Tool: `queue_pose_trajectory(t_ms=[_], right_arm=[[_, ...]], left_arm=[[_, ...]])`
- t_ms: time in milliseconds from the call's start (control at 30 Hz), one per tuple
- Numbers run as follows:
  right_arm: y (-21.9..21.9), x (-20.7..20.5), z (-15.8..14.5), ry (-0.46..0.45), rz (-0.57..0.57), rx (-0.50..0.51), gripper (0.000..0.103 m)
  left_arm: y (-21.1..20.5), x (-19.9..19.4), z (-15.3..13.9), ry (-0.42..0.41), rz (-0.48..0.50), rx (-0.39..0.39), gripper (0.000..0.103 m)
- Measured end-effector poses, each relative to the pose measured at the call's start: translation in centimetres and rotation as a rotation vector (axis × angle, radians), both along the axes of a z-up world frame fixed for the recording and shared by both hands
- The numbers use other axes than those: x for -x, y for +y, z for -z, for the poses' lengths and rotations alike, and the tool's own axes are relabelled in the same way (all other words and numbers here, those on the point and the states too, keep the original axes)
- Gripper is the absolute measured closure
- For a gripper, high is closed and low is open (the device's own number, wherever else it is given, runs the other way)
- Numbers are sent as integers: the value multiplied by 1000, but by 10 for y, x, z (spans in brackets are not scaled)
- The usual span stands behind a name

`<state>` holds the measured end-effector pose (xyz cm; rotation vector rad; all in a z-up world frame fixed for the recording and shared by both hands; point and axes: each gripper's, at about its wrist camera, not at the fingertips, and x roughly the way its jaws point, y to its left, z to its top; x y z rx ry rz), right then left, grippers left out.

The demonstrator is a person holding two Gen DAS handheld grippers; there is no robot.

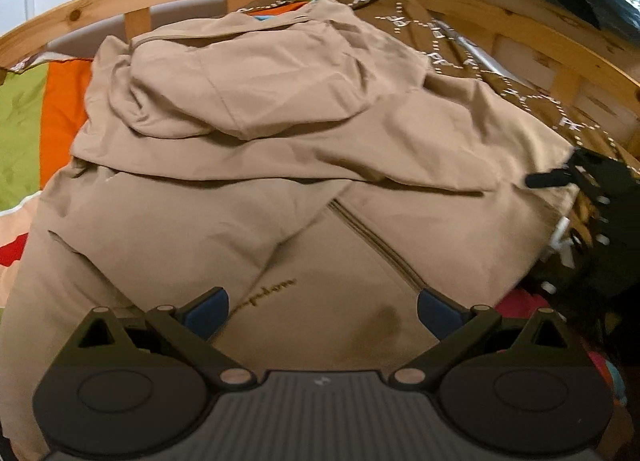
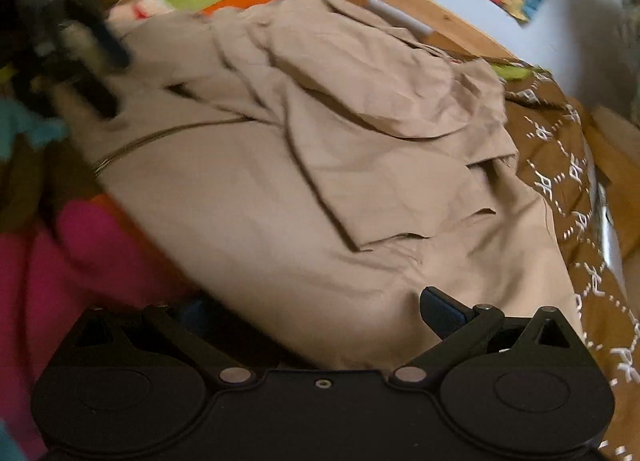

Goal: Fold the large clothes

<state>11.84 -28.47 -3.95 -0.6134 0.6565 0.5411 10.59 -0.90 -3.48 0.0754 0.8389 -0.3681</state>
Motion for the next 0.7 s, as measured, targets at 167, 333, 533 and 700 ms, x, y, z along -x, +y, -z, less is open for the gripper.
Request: queue_pose_trajectory(t_ms=[167,333,533,700], right_arm=[[4,7,-8,-106,-52,-31,20],[11,-2,-25,-84,-101,-120,73],[-1,-34,-57,11,73,-429,79],[-9,-42,-57,57,128,-527,79]], left_arm=[[-7,14,0,-26,47,-4,0],[-16,27,6,-49,103,-87,0],[-21,28,5,-68,111,-153,0],[-18,25,5,-78,95,-198,0]])
